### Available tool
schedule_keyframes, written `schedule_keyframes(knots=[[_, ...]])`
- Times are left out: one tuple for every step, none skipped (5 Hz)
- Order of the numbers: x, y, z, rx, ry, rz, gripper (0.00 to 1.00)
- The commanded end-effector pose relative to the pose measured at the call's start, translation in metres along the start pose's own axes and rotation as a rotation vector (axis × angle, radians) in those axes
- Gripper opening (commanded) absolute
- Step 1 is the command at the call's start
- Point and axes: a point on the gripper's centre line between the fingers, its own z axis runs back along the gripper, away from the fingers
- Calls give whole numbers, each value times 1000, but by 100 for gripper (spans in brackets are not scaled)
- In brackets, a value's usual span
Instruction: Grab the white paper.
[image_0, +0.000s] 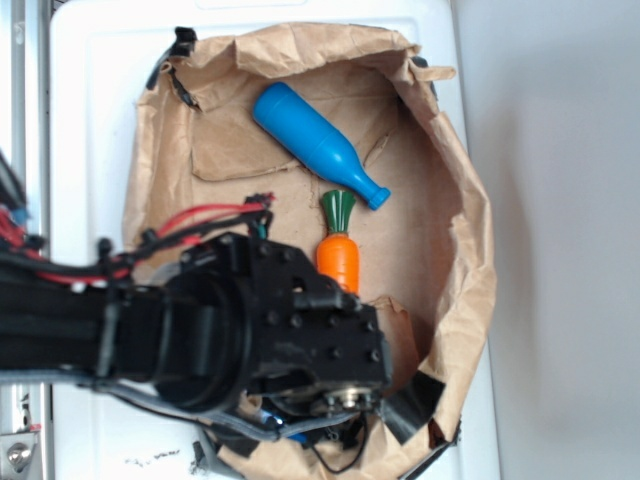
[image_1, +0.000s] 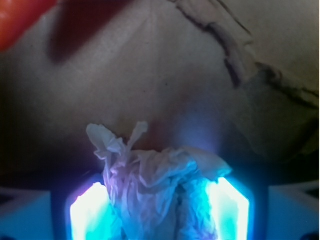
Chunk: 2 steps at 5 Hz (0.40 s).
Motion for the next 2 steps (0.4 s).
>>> schedule_keyframes(knots=[[4,13,43,-88,-77,-32,0],[9,34,96,-147,-135,-11,0]])
